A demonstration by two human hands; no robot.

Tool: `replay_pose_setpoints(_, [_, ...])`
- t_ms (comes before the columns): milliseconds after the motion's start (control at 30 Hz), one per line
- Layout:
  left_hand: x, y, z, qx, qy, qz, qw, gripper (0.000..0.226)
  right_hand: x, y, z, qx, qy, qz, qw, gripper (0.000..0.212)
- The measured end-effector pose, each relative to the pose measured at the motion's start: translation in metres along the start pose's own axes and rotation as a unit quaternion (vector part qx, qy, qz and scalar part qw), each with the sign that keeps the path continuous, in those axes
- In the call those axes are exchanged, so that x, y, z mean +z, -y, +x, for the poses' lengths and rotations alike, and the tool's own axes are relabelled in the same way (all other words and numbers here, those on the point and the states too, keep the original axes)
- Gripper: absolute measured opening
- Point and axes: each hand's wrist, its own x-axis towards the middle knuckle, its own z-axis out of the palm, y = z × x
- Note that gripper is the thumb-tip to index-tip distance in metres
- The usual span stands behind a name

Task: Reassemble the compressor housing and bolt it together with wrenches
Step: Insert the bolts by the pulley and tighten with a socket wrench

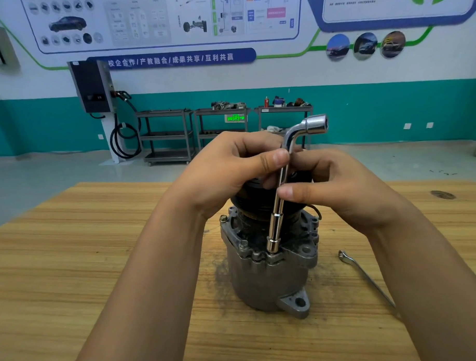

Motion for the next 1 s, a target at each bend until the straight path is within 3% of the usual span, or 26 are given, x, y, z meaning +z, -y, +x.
replay_pose_setpoints(333, [0.000,-0.001,-0.001,0.005,-0.003,-0.024,1.000,0.019,0.001,-0.001,0.001,-0.002,-0.006,0.002,1.000,0.015])
replay_pose_setpoints(533, [0.005,0.000,-0.001,-0.013,-0.033,0.016,0.999,0.050,0.008,0.001,0.003,-0.002,-0.044,-0.011,0.999,0.021])
replay_pose_setpoints(767, [0.007,-0.001,-0.001,-0.011,-0.044,-0.004,0.999,0.017,0.008,0.002,0.002,-0.005,-0.046,-0.012,0.999,0.016])
replay_pose_setpoints(1000, [0.002,0.000,-0.002,-0.001,0.010,-0.041,0.999,0.015,-0.002,0.000,-0.001,-0.003,0.005,0.057,0.998,0.025])
